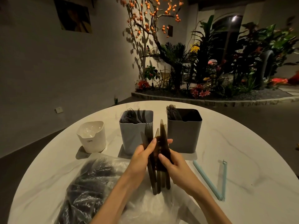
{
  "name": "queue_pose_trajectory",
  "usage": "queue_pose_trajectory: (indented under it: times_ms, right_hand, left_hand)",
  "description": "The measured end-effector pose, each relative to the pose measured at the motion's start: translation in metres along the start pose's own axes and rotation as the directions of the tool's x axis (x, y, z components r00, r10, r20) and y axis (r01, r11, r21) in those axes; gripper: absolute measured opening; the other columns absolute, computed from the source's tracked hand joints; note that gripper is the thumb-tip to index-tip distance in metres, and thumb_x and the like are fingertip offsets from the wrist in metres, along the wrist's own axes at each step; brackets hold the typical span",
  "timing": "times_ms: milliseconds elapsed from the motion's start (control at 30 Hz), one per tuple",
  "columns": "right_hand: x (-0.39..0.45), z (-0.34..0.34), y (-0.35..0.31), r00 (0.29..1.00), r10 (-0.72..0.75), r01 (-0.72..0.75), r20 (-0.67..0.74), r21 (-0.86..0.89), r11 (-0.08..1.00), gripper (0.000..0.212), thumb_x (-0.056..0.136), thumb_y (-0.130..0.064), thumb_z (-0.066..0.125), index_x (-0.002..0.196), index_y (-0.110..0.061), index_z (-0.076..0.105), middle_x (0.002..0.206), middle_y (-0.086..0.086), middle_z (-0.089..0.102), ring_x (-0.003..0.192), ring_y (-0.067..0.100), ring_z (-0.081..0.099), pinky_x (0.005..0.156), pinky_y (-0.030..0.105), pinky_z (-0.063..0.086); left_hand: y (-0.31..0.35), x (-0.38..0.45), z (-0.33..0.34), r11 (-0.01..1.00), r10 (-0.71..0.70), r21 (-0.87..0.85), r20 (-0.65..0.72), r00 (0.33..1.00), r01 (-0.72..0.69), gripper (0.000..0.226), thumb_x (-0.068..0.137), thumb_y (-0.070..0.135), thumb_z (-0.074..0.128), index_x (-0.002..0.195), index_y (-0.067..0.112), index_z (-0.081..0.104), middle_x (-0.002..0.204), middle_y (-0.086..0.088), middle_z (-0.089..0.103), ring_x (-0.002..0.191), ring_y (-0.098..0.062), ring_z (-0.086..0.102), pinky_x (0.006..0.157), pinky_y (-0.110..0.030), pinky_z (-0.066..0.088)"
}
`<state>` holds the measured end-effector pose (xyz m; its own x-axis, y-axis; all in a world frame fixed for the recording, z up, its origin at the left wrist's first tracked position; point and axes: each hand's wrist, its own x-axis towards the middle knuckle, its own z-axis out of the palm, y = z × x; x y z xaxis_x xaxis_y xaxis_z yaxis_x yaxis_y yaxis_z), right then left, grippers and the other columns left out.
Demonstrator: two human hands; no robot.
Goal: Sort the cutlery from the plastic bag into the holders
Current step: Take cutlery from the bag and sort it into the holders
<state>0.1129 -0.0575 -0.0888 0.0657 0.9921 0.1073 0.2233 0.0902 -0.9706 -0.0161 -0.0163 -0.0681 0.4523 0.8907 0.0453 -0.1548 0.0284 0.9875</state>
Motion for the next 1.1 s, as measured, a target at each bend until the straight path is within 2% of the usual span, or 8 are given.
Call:
queue_pose_trajectory:
  times_ms: [200,433,633,733,833,967,1033,1100]
  right_hand:
    - [0.002,-0.009,0.001,0.980,0.140,-0.160,0.144,0.138,0.977,0.026,0.103,-0.030,0.048,0.126,-0.023,0.059,0.112,-0.008,0.075,0.108,0.014,0.071,0.102,0.034,0.052]
    - [0.005,-0.008,0.003,0.962,0.181,-0.229,0.205,0.240,0.944,0.028,0.103,-0.030,0.048,0.126,-0.020,0.061,0.114,-0.004,0.074,0.111,0.018,0.069,0.114,0.047,0.040]
    - [0.000,0.011,-0.002,0.992,0.057,-0.053,0.116,-0.040,0.998,0.023,0.106,-0.032,0.040,0.116,-0.049,0.051,0.108,-0.028,0.068,0.099,-0.013,0.063,0.092,0.012,0.048]
    - [0.000,0.019,0.001,0.994,0.026,-0.016,0.109,-0.092,0.996,0.028,0.107,-0.031,0.039,0.119,-0.056,0.042,0.123,-0.024,0.058,0.107,-0.007,0.058,0.103,0.017,0.043]
    - [0.001,0.021,0.004,0.997,0.002,0.009,0.079,-0.139,0.990,0.028,0.107,-0.030,0.037,0.120,-0.055,0.037,0.128,-0.015,0.054,0.111,-0.001,0.056,0.098,0.011,0.043]
    - [0.000,0.019,0.000,0.996,0.042,-0.032,0.080,-0.131,0.991,0.026,0.107,-0.025,0.039,0.110,-0.050,0.045,0.109,-0.027,0.057,0.092,-0.009,0.059,0.103,0.016,0.042]
    - [0.001,0.018,0.001,0.996,0.051,-0.041,0.074,-0.125,0.991,0.026,0.107,-0.026,0.040,0.105,-0.051,0.046,0.108,-0.028,0.057,0.092,-0.009,0.058,0.107,0.022,0.041]
    - [0.001,0.022,0.002,0.997,0.018,-0.010,0.076,-0.104,0.995,0.029,0.107,-0.027,0.040,0.107,-0.056,0.045,0.115,-0.025,0.056,0.098,-0.009,0.058,0.100,0.014,0.045]
  left_hand:
    - [-0.007,0.009,-0.013,0.995,-0.087,-0.057,-0.150,0.985,0.079,0.036,0.093,0.041,0.063,0.117,0.014,0.063,0.101,-0.004,0.077,0.102,-0.020,0.072,0.088,-0.037,0.055]
    - [-0.008,0.012,-0.015,0.997,-0.053,-0.066,-0.139,0.989,0.045,0.027,0.096,0.036,0.060,0.116,0.019,0.068,0.105,-0.003,0.077,0.102,-0.017,0.073,0.087,-0.035,0.053]
    - [-0.007,0.008,-0.009,0.998,0.019,-0.053,-0.064,0.998,-0.023,0.026,0.105,0.025,0.046,0.122,0.016,0.064,0.109,-0.003,0.077,0.106,-0.017,0.072,0.076,-0.024,0.059]
    - [-0.008,0.009,-0.006,0.996,0.018,-0.089,-0.064,0.998,-0.024,0.027,0.105,0.027,0.045,0.122,0.016,0.063,0.110,-0.007,0.077,0.106,-0.021,0.073,0.084,-0.028,0.058]
    - [-0.011,0.010,-0.005,0.990,0.010,-0.143,-0.066,0.998,-0.020,0.027,0.104,0.027,0.047,0.126,0.017,0.060,0.112,-0.010,0.076,0.107,-0.023,0.072,0.080,-0.025,0.058]
    - [-0.015,0.011,-0.006,0.985,0.009,-0.170,-0.102,0.995,-0.026,0.035,0.103,0.027,0.047,0.132,0.010,0.058,0.113,-0.014,0.075,0.107,-0.025,0.072,0.077,-0.024,0.059]
    - [-0.015,0.010,-0.004,0.986,0.000,-0.166,-0.124,0.992,-0.021,0.036,0.103,0.029,0.047,0.129,0.009,0.062,0.111,-0.014,0.075,0.107,-0.025,0.072,0.084,-0.029,0.059]
    - [-0.016,0.010,-0.002,0.990,-0.020,-0.140,-0.147,0.989,-0.001,0.037,0.104,0.035,0.045,0.113,0.016,0.075,0.109,-0.012,0.077,0.106,-0.023,0.073,0.093,-0.036,0.056]
